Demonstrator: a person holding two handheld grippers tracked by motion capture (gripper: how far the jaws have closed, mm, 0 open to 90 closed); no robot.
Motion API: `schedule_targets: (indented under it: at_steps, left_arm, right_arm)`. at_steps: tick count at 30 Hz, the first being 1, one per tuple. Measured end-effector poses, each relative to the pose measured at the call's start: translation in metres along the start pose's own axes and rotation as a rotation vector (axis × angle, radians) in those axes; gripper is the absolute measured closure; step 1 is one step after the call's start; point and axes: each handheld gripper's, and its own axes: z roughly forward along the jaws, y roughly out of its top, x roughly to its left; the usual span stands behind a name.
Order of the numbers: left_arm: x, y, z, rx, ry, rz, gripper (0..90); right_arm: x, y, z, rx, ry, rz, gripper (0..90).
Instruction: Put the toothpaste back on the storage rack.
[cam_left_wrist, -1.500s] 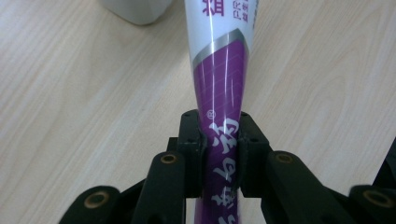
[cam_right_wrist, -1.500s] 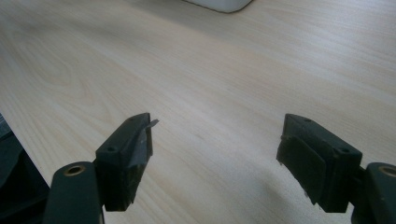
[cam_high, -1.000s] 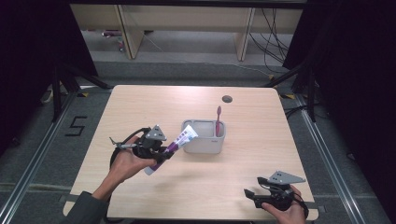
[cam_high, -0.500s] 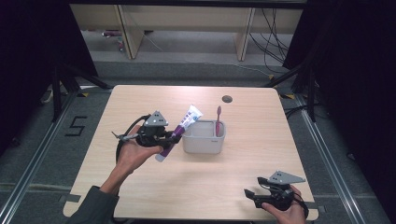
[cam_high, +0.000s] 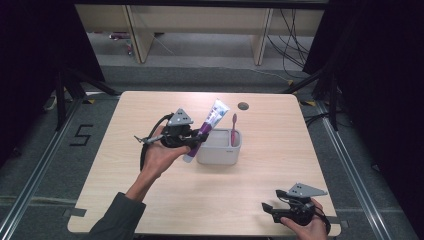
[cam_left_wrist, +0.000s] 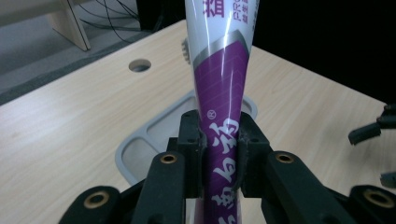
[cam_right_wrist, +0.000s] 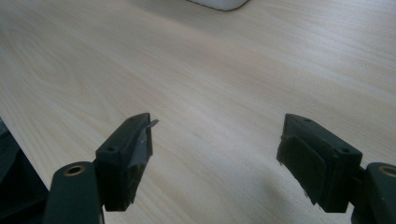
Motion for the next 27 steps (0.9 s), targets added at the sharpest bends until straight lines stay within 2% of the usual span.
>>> schedule_targets:
  at_steps: [1,2,3,5,6,7,8,13,14,23,27]
  left_arm:
    - [0.0,0.002,0.002,-0.001,-0.007,0.003,75.3]
    - [-0.001,0.004,0.003,-0.012,-0.005,0.003,75.3]
    - [-0.002,0.007,0.005,-0.015,-0.002,0.004,75.2]
    - [-0.003,0.011,0.007,-0.025,0.004,0.005,75.3]
    - [-0.003,0.013,0.01,-0.04,-0.003,0.007,75.3]
    - [-0.003,0.015,0.011,-0.041,0.003,0.007,75.3]
    - [-0.003,0.017,0.012,-0.048,0.009,0.008,75.3]
    - [-0.002,0.024,0.018,-0.081,0.024,0.002,75.2]
    - [-0.002,0.026,0.02,-0.088,0.021,-0.002,75.3]
    - [0.001,0.033,0.035,-0.15,0.043,-0.01,75.3]
    - [0.0,0.035,0.044,-0.161,0.047,-0.014,75.3]
  right_arm:
    - [0.0,0.0,0.0,0.001,-0.001,0.002,26.1]
    - [0.002,0.0,0.0,0.005,0.008,0.026,26.1]
    - [0.0,0.0,0.0,-0.001,0.001,0.007,26.0]
    - [0.0,0.0,0.0,-0.002,0.0,0.005,26.0]
    - [0.001,0.0,0.0,0.004,0.006,0.025,26.0]
    - [0.0,0.0,0.0,-0.001,0.0,0.005,26.0]
    - [0.001,-0.001,0.0,0.004,0.008,0.025,26.1]
    - [0.001,0.0,-0.001,0.017,0.016,0.039,26.0]
    - [0.0,0.0,-0.001,0.008,0.015,0.025,26.0]
    - [0.0,0.0,-0.001,0.008,0.016,0.031,26.0]
    - [0.0,-0.001,-0.001,0.008,0.015,0.029,26.0]
